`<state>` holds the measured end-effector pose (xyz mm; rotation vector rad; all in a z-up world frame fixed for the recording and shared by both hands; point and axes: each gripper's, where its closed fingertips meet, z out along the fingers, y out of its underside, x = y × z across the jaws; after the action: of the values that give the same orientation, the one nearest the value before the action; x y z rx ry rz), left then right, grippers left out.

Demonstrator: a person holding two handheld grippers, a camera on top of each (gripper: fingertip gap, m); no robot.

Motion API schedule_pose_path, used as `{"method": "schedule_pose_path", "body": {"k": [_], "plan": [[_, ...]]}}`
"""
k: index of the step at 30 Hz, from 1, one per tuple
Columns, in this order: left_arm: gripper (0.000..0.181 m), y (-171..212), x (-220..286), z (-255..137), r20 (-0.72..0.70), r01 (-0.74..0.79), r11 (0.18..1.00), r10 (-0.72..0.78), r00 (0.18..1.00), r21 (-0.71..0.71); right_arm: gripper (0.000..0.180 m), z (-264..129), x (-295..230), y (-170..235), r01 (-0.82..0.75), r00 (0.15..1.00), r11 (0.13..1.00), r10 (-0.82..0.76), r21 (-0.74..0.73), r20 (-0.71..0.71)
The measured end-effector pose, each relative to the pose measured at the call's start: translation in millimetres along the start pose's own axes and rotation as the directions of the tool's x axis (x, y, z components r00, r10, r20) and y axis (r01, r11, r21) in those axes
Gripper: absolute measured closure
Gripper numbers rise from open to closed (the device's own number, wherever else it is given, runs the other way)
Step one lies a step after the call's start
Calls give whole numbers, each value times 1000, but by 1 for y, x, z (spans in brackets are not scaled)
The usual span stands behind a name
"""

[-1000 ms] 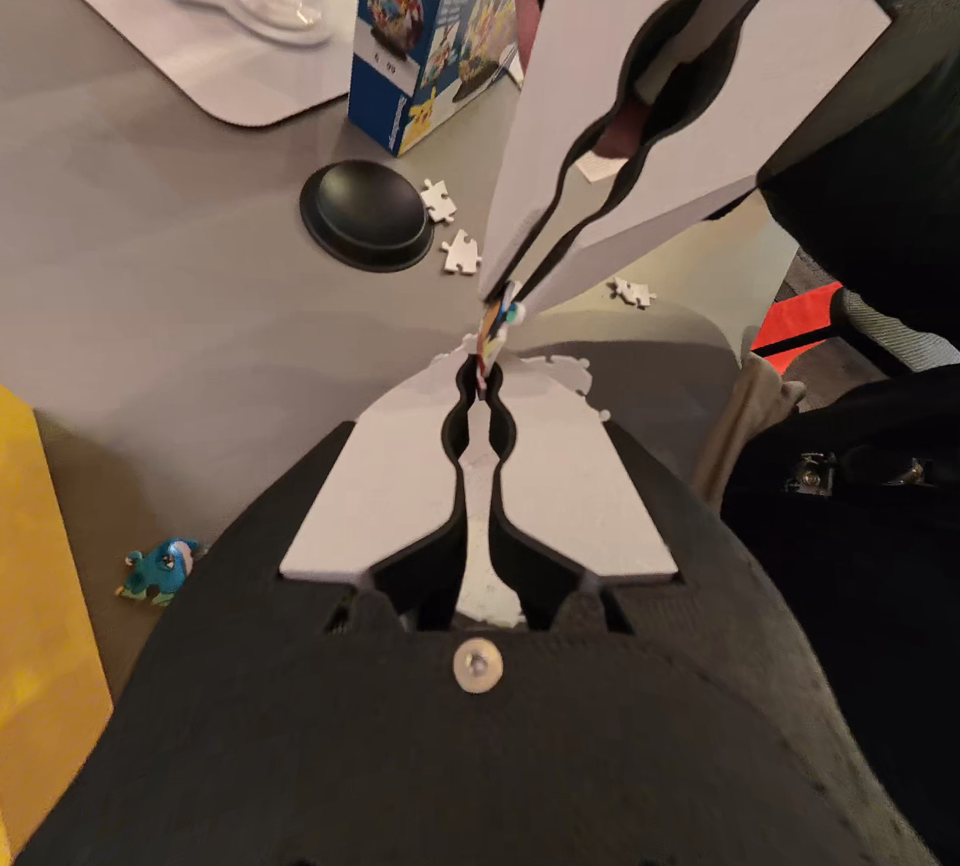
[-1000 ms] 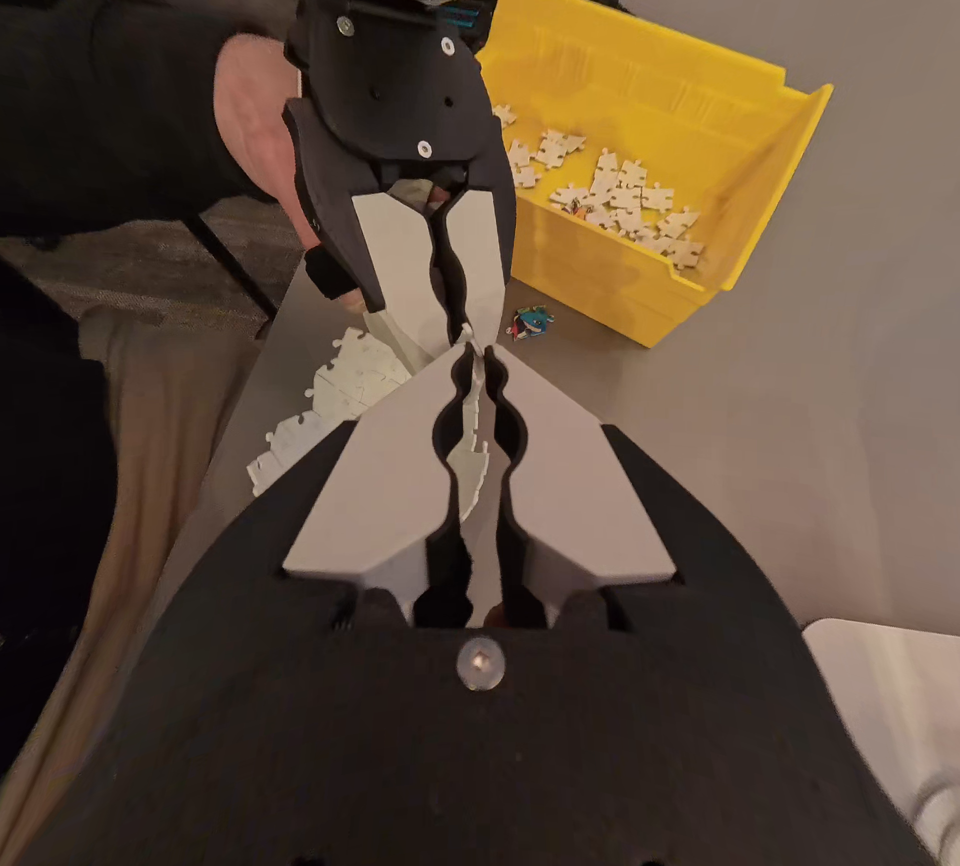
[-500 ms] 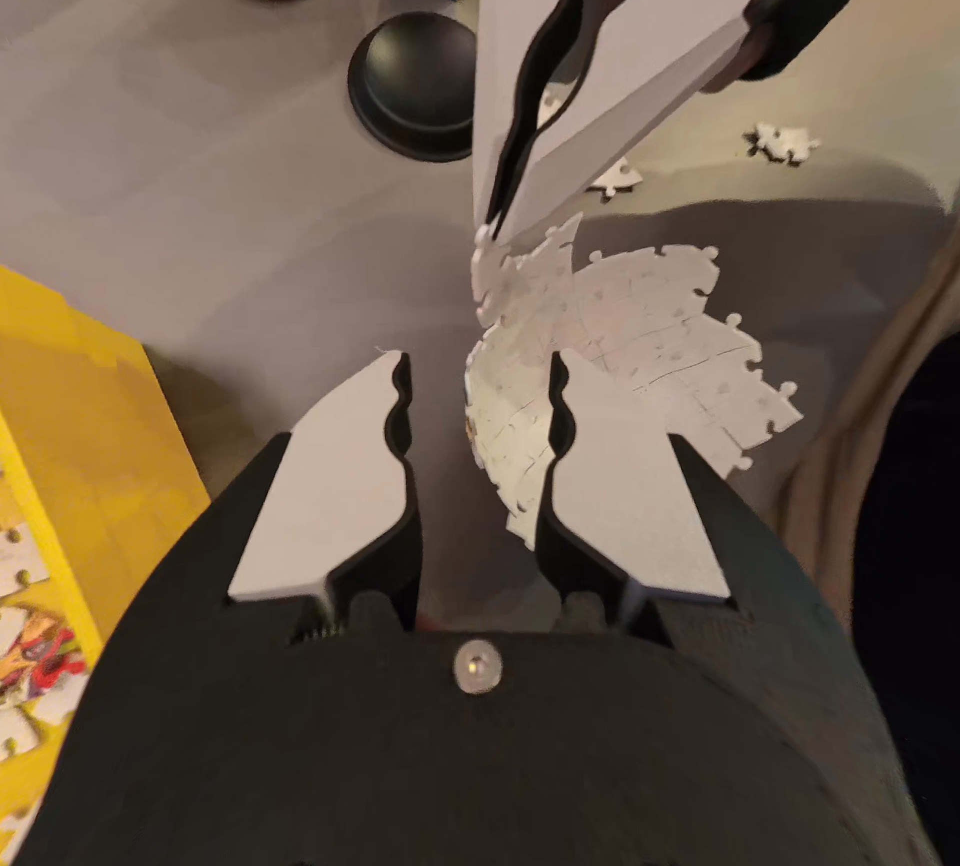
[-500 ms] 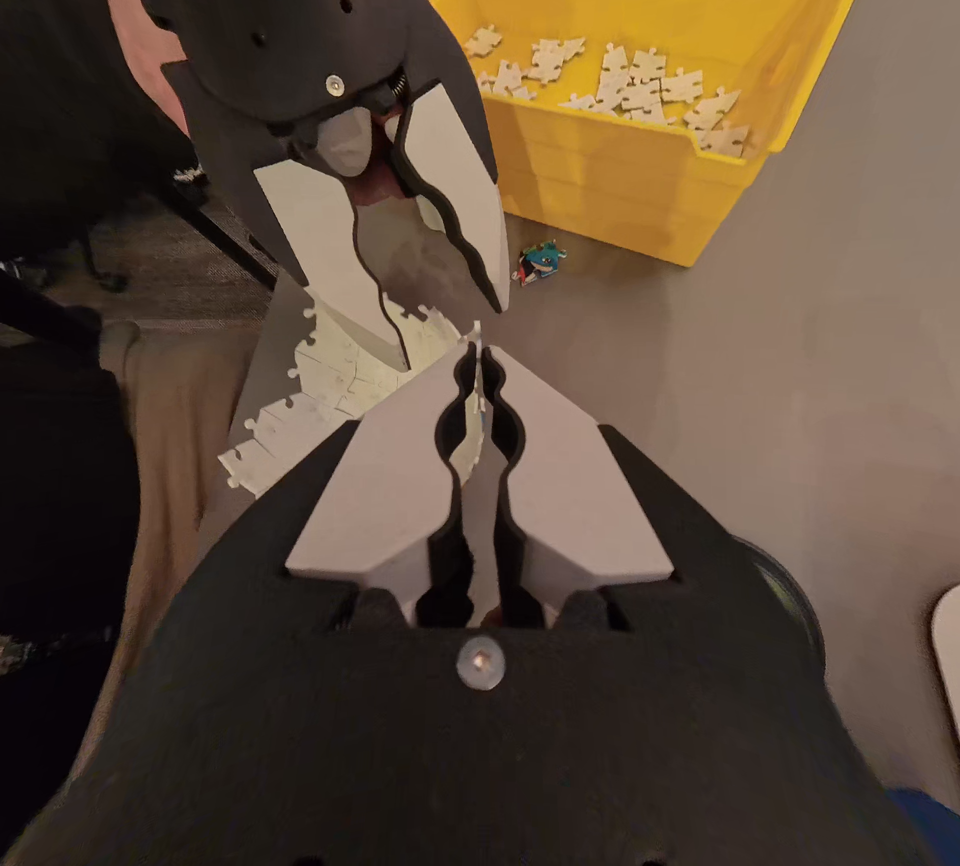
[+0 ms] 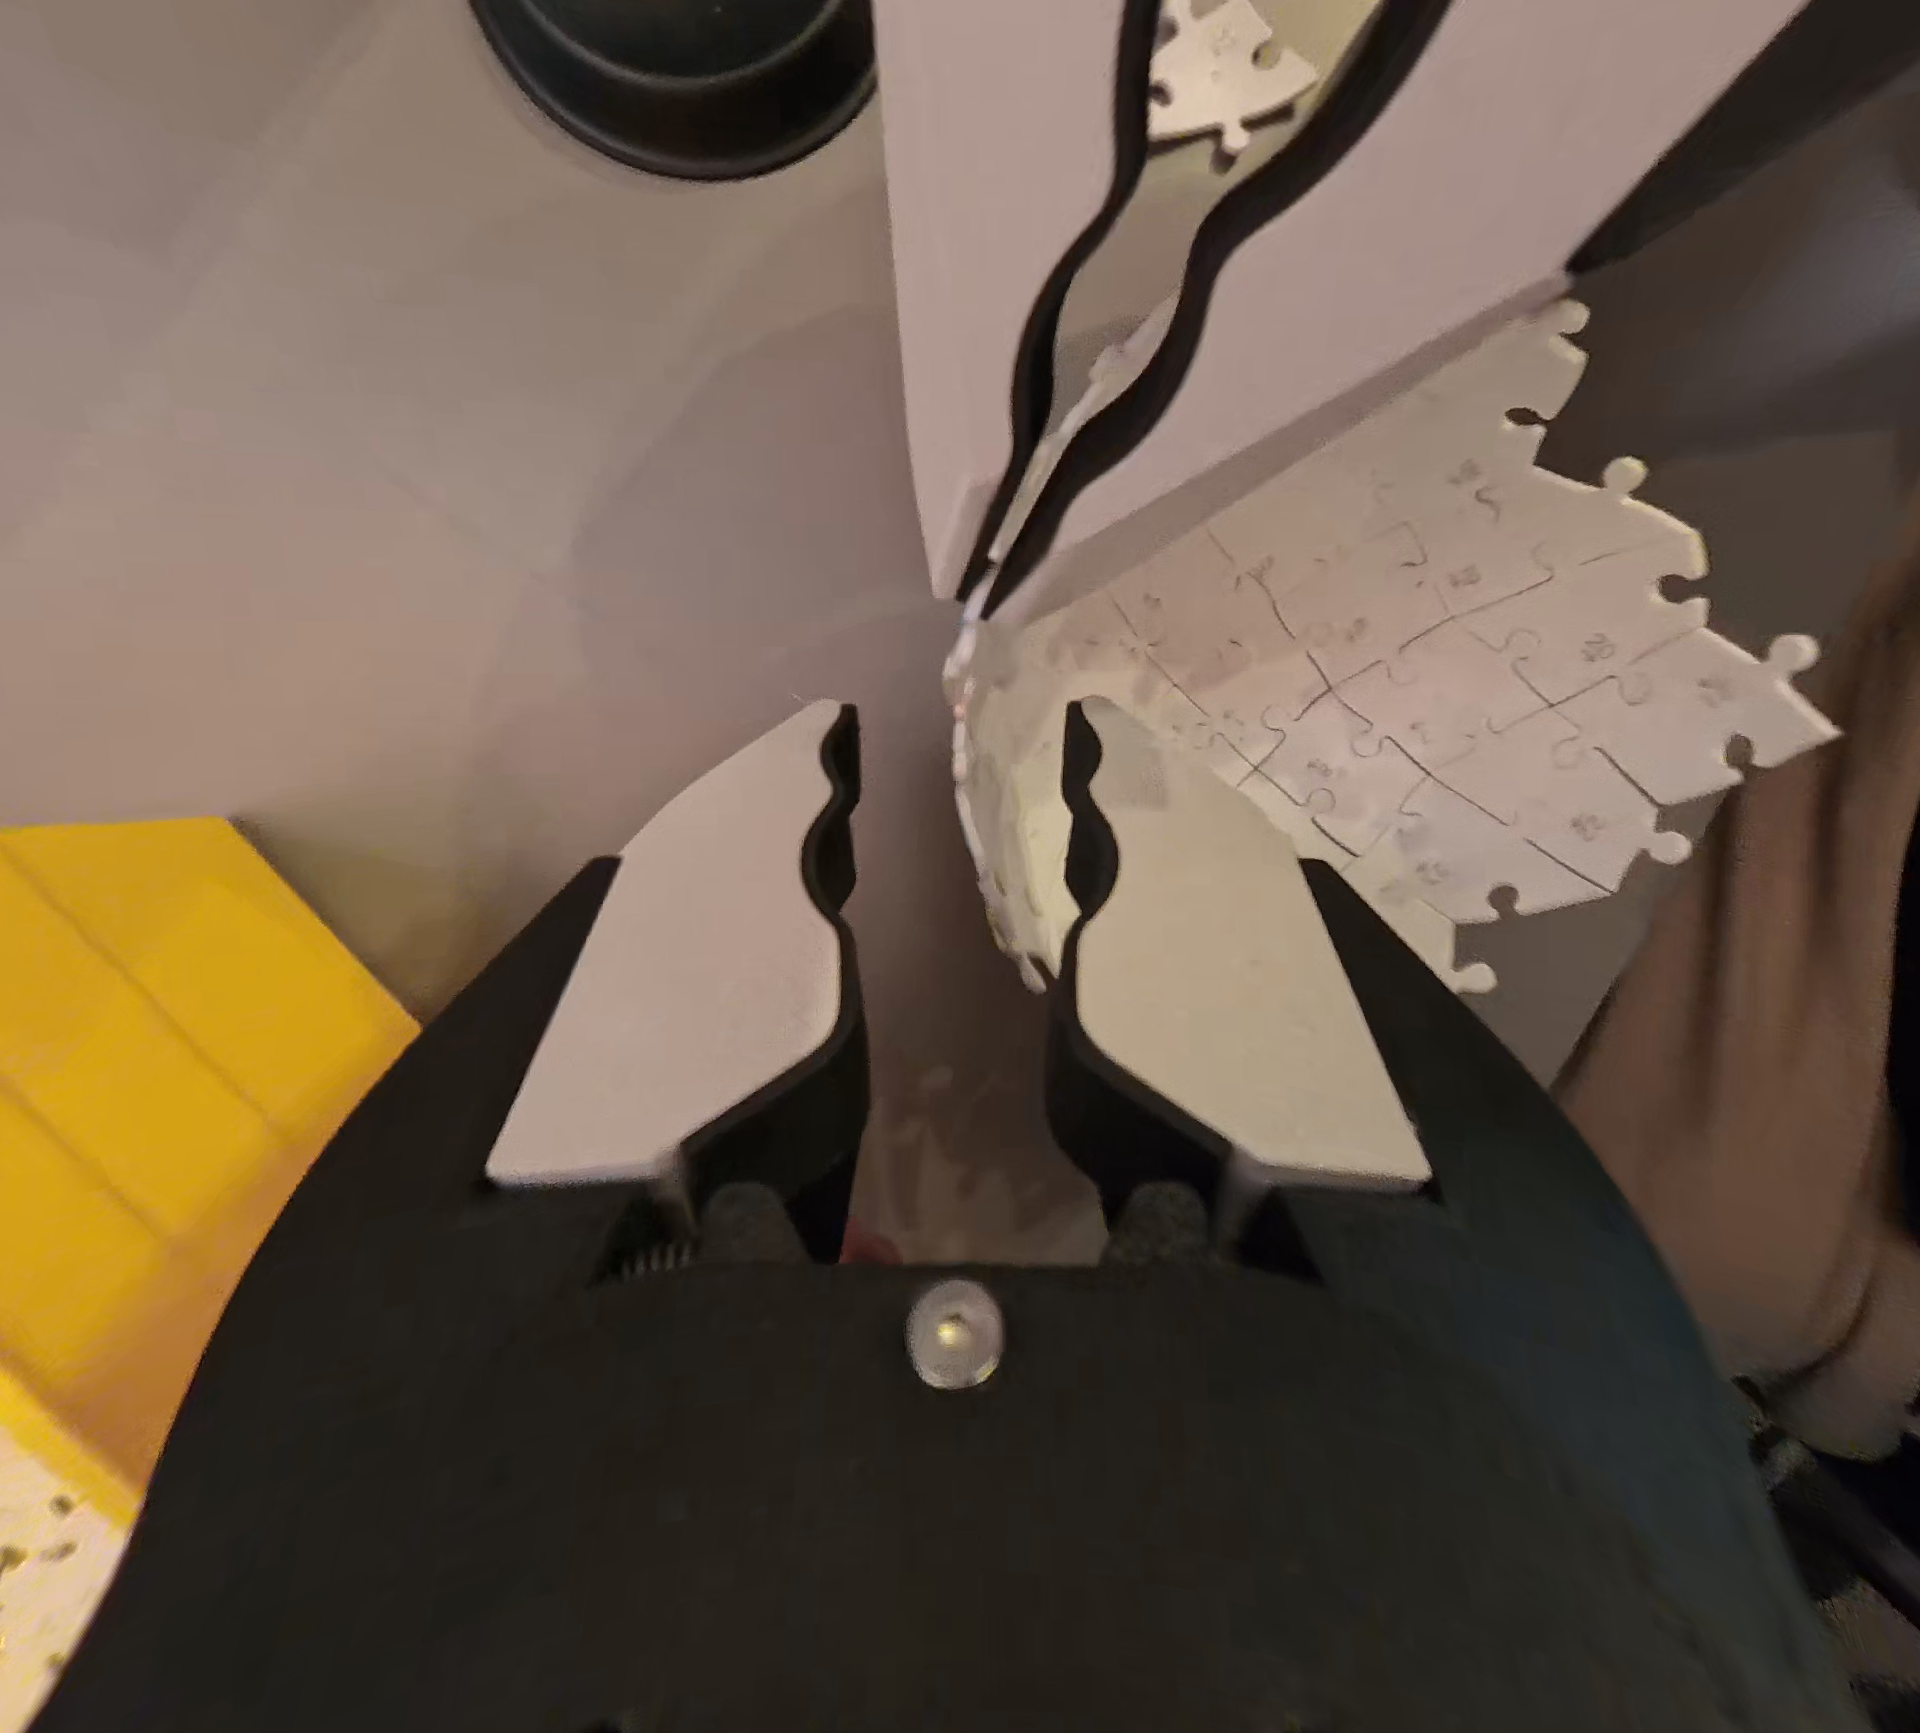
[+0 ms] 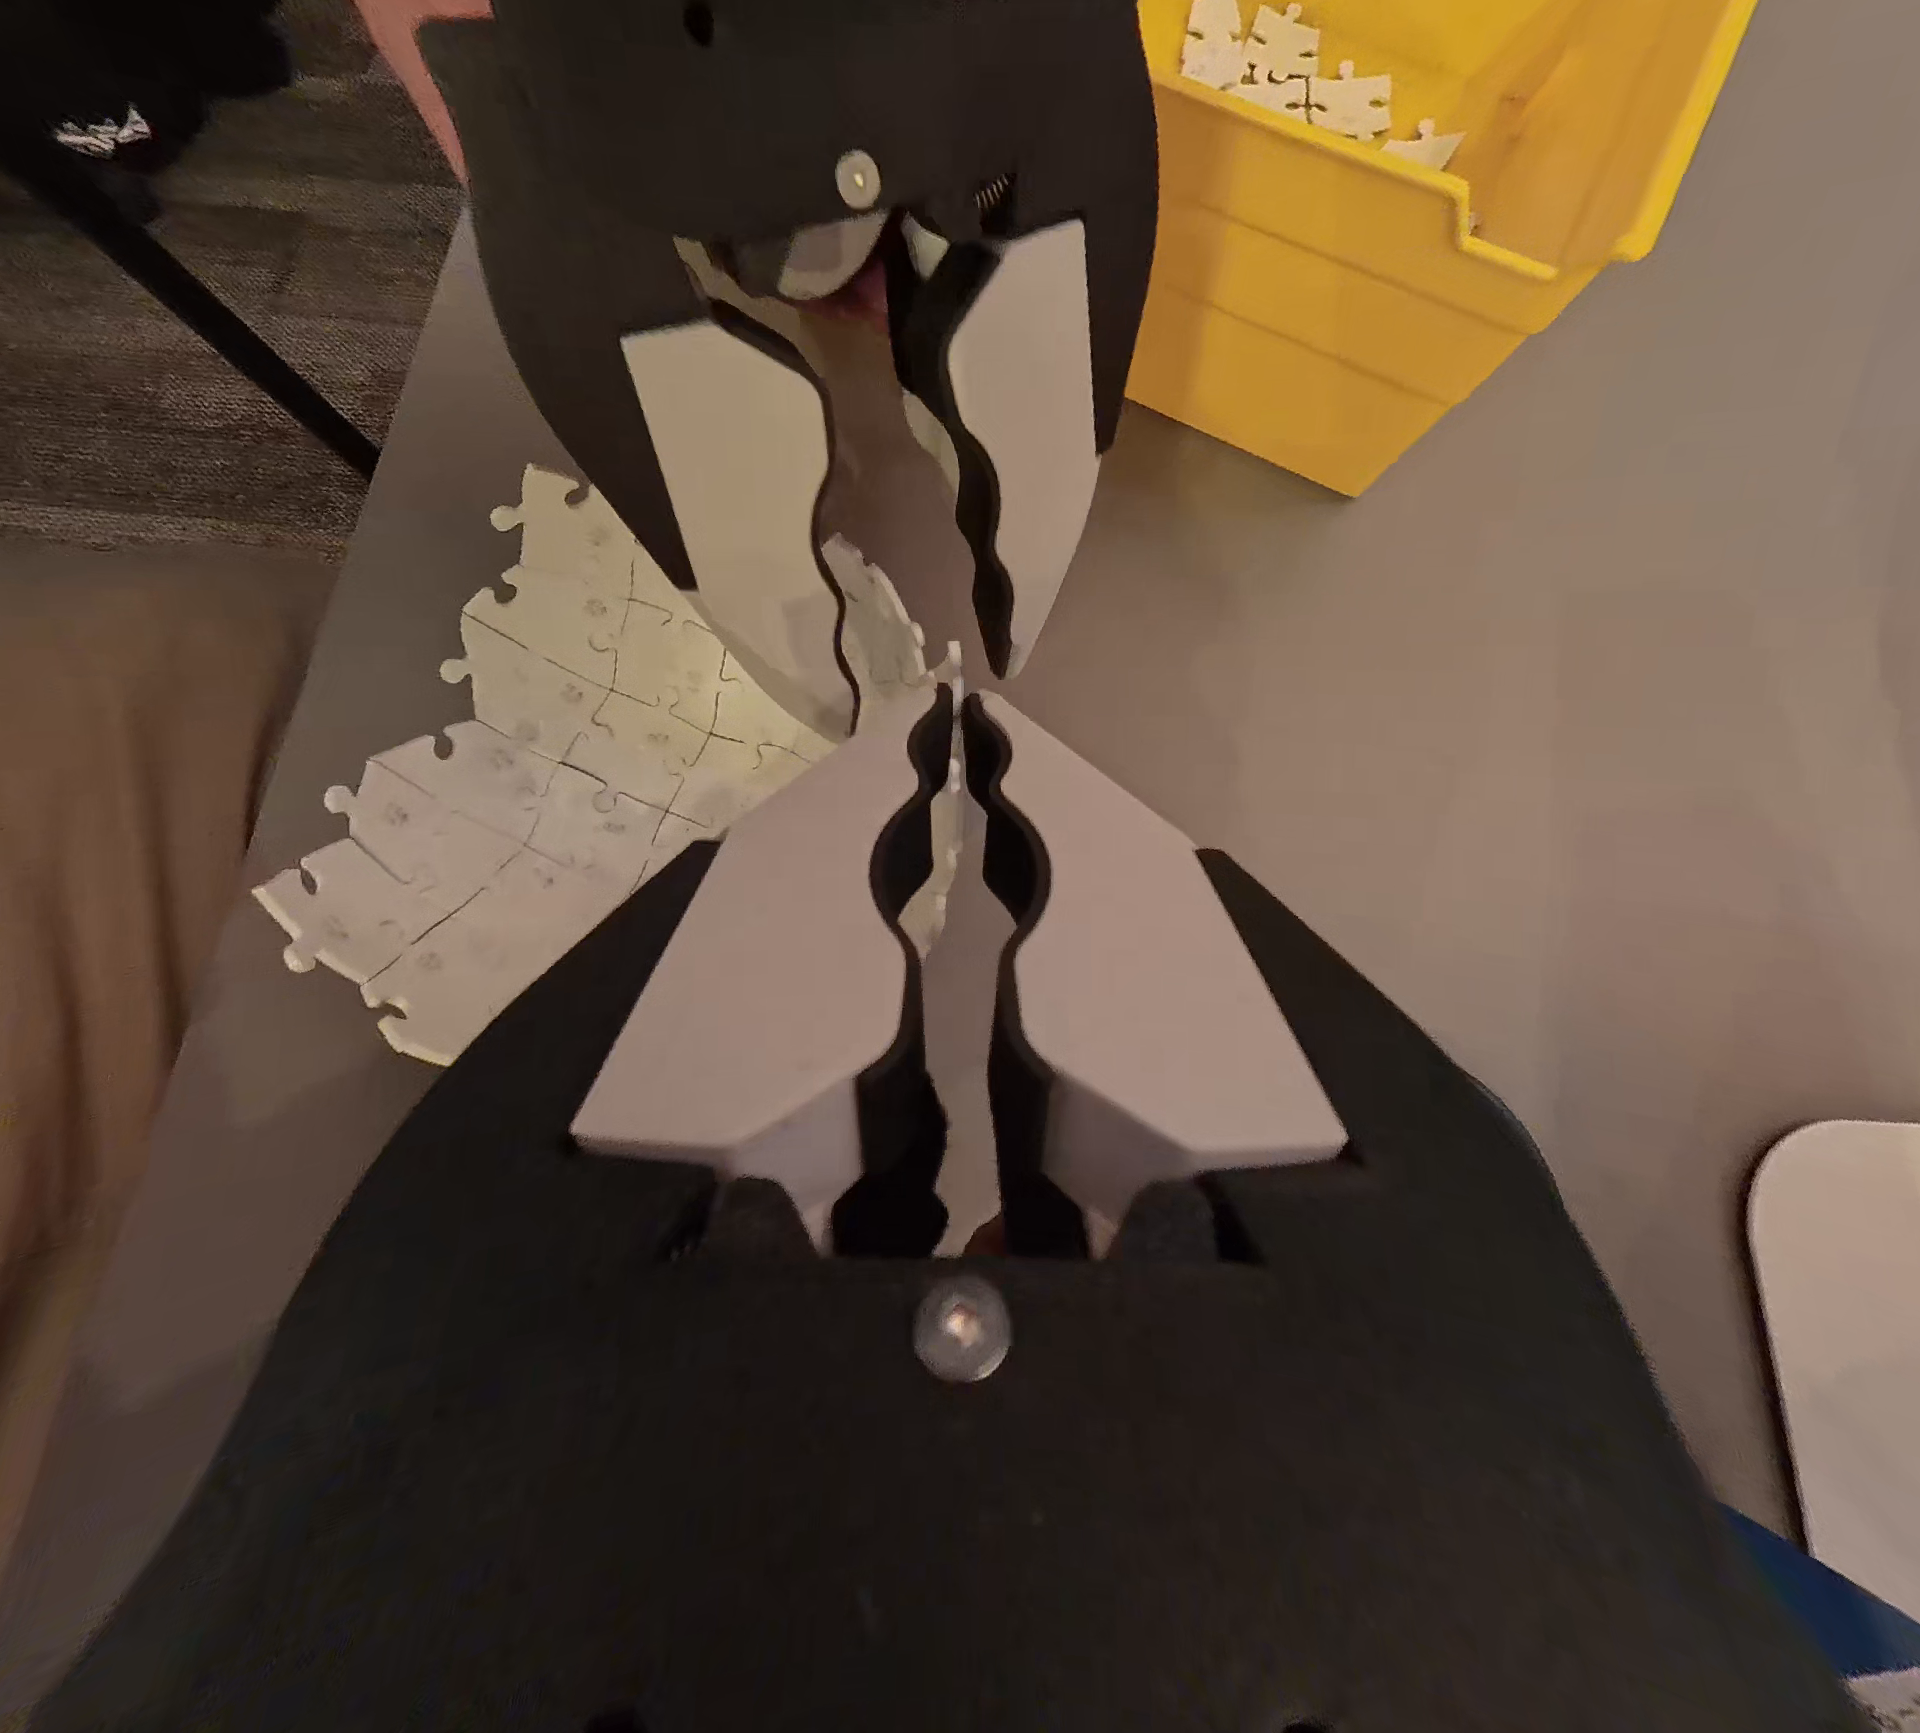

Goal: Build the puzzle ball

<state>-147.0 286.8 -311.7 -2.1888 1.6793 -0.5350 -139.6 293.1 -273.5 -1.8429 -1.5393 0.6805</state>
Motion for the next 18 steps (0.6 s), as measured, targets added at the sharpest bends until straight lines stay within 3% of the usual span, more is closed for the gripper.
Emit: {"method": "schedule_pose_path", "body": {"k": [11, 18], "plan": [[171, 0, 2, 13, -78, 11, 1000, -12, 997, -7, 180, 3, 2, 4, 3, 998, 1000, -1, 30, -57], [172, 2, 1, 18, -86, 21, 999, -23, 996, -24, 180, 7, 3, 10, -5, 998, 999, 7, 38, -65]]}}
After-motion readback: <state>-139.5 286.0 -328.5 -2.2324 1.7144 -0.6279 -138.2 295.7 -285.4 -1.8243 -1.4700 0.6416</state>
